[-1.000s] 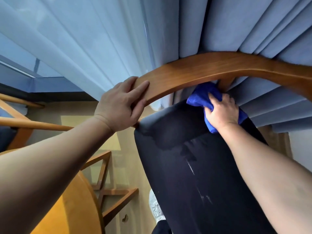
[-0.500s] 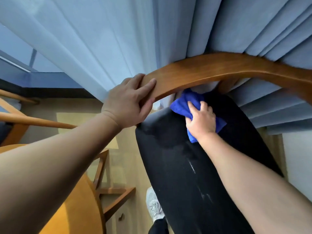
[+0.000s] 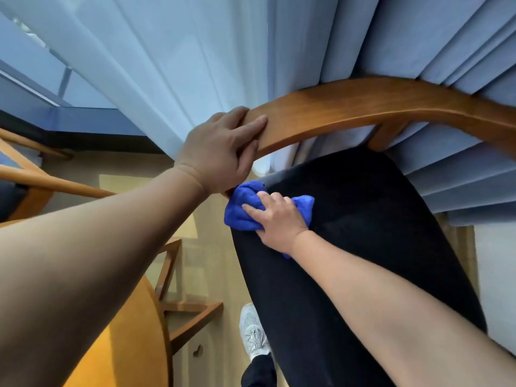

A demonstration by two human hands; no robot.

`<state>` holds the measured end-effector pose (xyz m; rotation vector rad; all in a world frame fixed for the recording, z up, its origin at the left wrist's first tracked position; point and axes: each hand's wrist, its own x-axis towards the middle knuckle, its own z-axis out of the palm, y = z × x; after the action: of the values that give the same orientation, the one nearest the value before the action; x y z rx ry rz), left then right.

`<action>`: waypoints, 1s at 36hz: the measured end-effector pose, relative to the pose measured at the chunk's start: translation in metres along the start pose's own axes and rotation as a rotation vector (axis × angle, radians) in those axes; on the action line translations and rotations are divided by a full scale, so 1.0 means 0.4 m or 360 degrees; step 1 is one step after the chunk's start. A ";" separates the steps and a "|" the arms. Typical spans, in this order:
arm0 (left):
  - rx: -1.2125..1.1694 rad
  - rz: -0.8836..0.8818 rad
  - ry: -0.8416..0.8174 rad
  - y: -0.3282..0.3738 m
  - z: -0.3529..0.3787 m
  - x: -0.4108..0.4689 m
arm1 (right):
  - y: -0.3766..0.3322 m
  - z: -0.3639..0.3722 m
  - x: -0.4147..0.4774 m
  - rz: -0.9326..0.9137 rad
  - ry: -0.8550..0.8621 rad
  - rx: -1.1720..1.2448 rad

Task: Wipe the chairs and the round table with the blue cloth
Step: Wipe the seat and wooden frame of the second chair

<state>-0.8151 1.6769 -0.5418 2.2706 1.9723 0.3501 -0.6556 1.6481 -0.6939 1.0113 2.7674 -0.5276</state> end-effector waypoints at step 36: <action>0.0038 -0.0479 0.0151 0.038 -0.027 -0.288 | -0.068 0.084 -0.344 -0.0670 -0.0245 -0.0226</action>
<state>-0.8179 1.5601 -0.5393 1.9592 2.3330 0.4092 -0.5678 1.5342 -0.6823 0.3392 2.8301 -0.4279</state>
